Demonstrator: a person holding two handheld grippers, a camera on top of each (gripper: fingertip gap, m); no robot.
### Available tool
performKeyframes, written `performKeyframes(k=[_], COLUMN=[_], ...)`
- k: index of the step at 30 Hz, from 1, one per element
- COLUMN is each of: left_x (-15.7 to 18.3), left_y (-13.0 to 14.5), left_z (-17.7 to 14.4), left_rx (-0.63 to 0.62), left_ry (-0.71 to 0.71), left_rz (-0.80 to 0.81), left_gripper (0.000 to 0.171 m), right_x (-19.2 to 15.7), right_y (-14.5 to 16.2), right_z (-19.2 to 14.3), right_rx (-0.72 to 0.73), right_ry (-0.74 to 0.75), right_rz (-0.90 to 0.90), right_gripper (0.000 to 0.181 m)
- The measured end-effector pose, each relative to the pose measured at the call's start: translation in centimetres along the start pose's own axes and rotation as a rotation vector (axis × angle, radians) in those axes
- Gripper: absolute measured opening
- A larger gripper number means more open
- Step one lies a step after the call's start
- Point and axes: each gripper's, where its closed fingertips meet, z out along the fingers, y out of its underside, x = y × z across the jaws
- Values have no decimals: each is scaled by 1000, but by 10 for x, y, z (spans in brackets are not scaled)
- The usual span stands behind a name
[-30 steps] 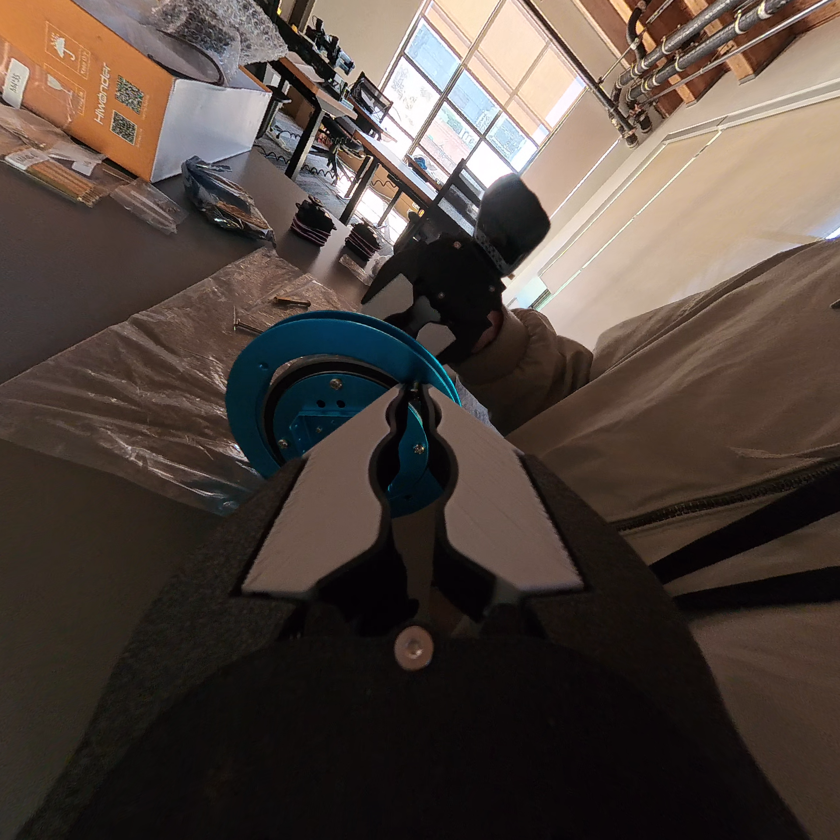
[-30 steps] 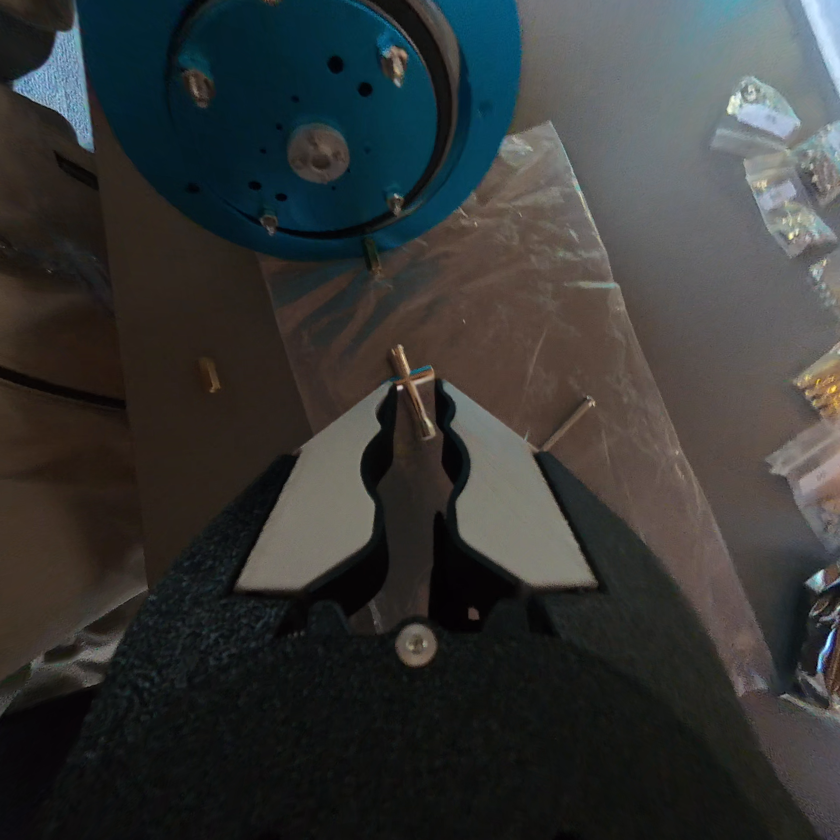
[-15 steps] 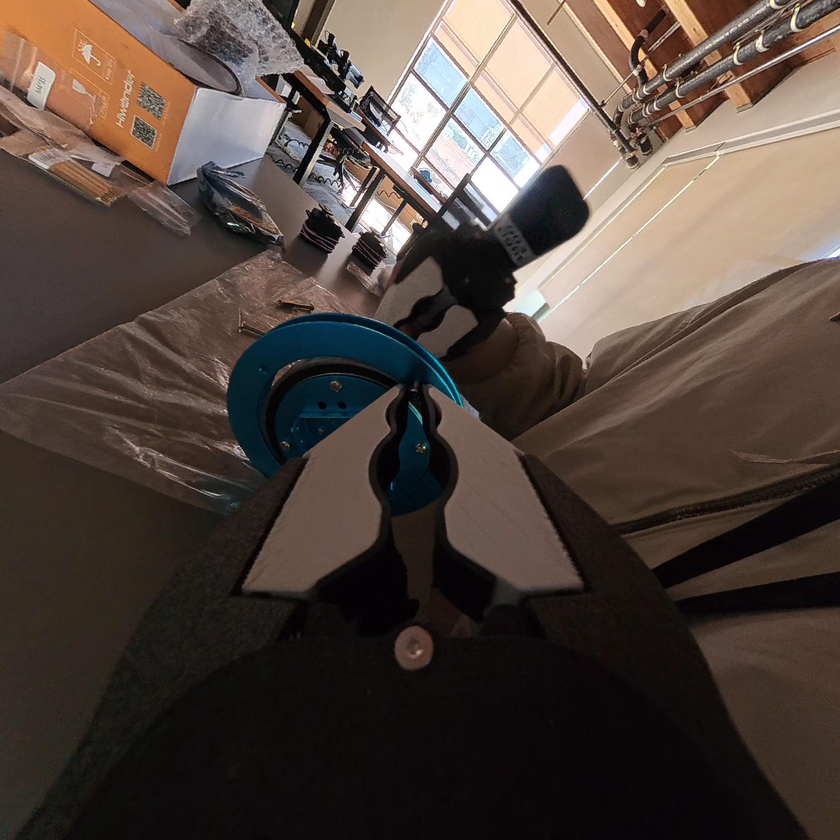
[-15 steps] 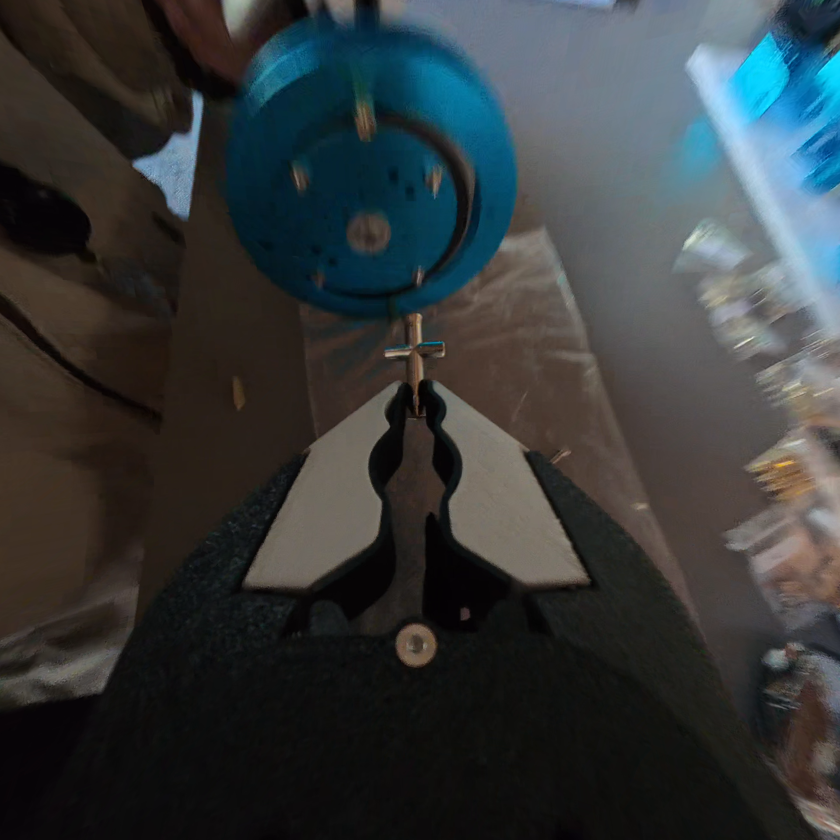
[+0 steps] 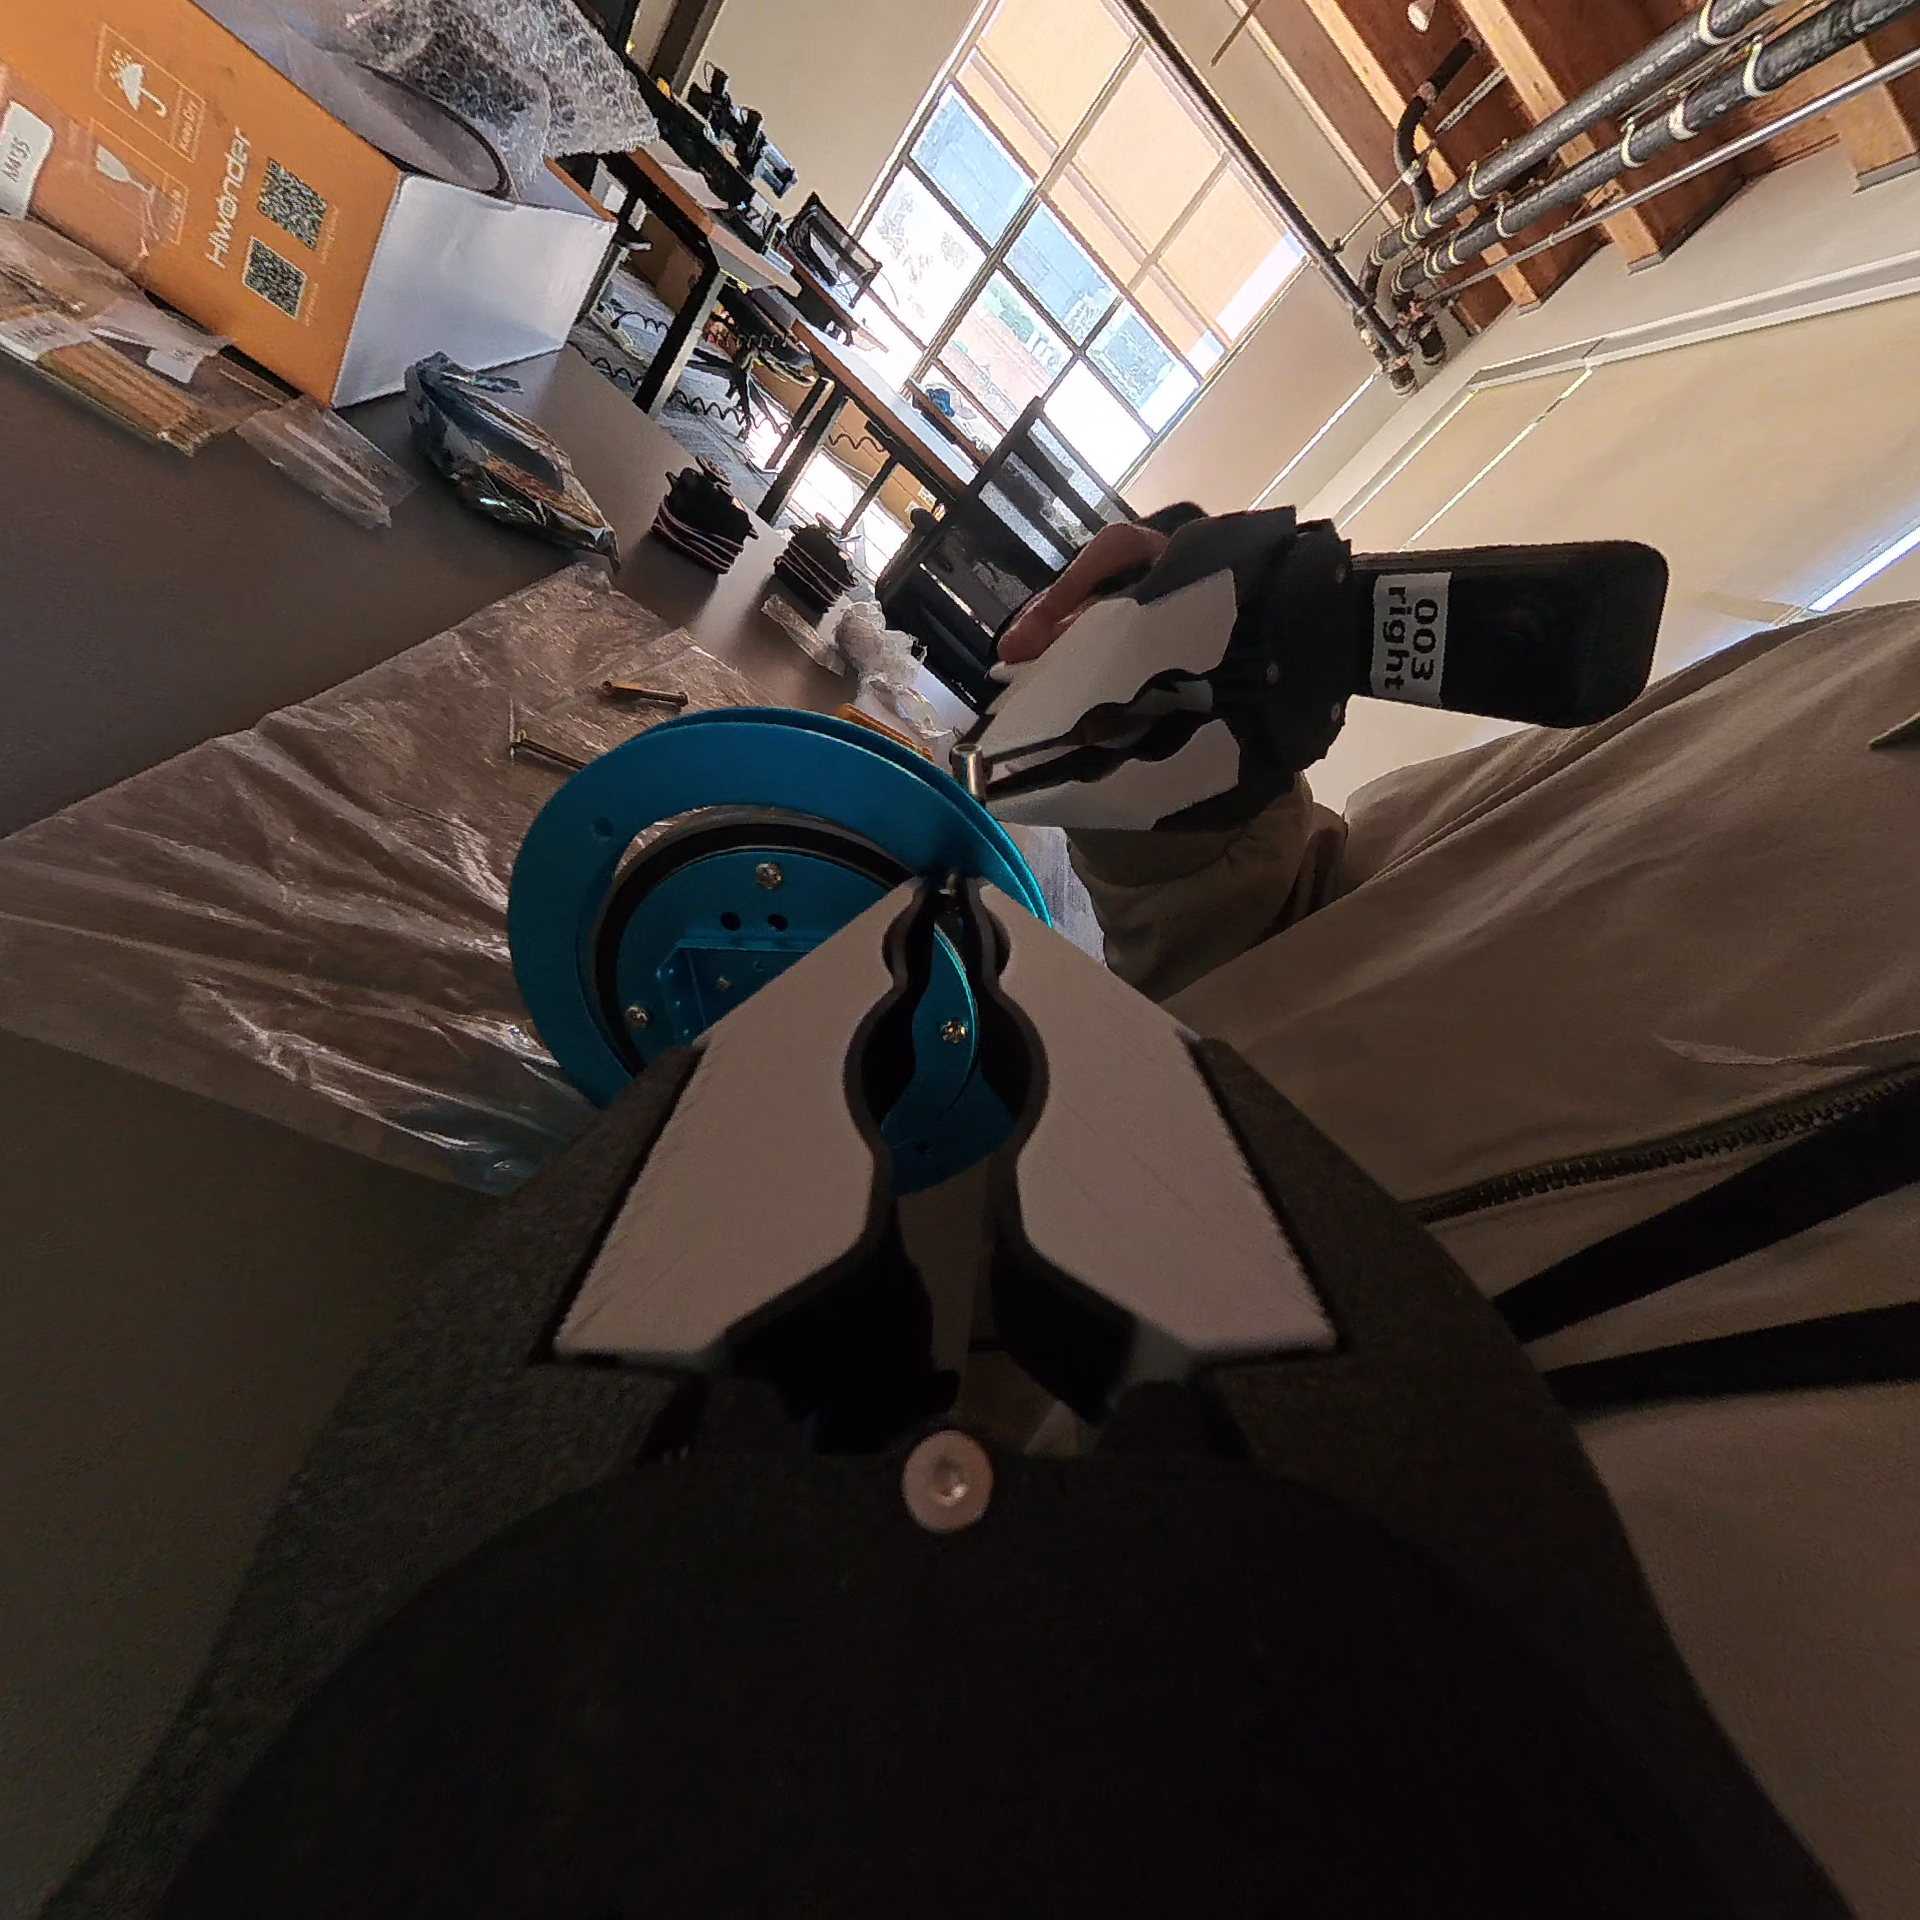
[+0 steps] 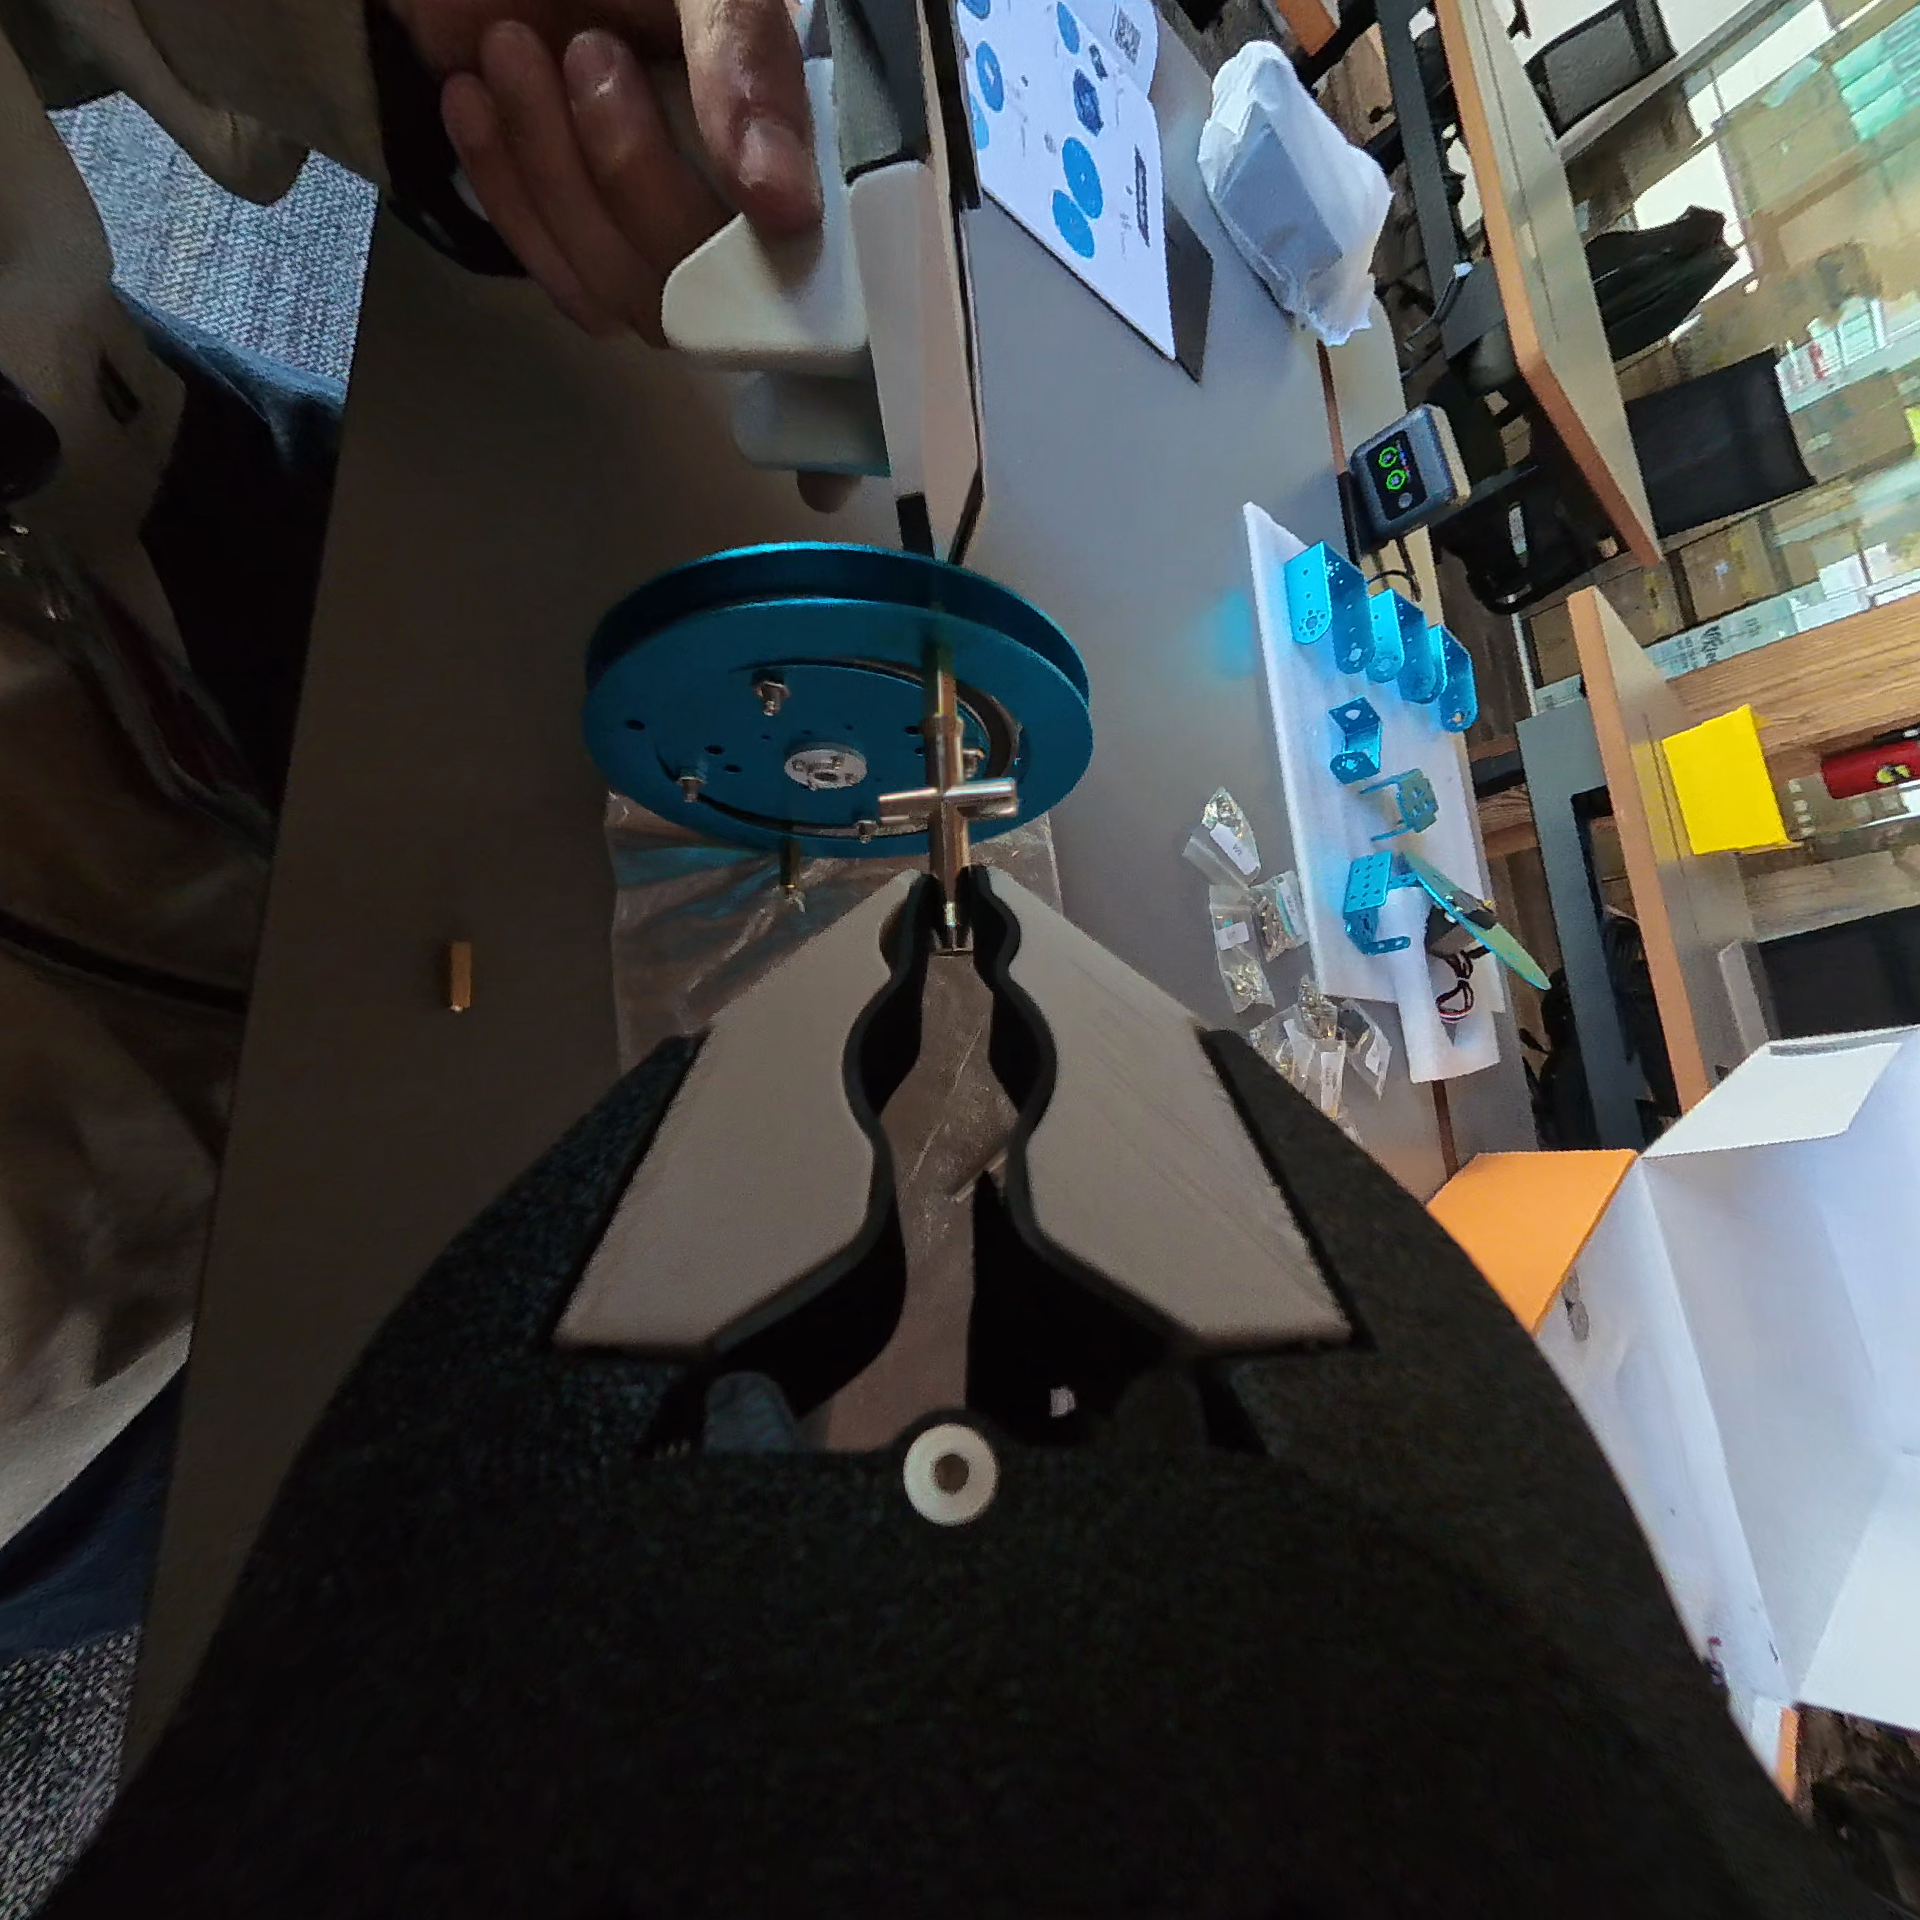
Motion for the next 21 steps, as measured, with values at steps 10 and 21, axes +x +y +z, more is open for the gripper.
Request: performKeyframes(k=[10, 21], left_x=[-2, -2], left_y=[-2, -2], left_z=[0, -1], left_rx=[14, 30], left_ry=[-10, -7], left_rz=[-47, -114], left_gripper=[2, 2], right_x=[2, 5], right_y=[0, -4], right_z=[-1, -3], right_rx=[-22, -65], right_ry=[93, 420], right_rz=[-101, -444], right_gripper=[6, 6])
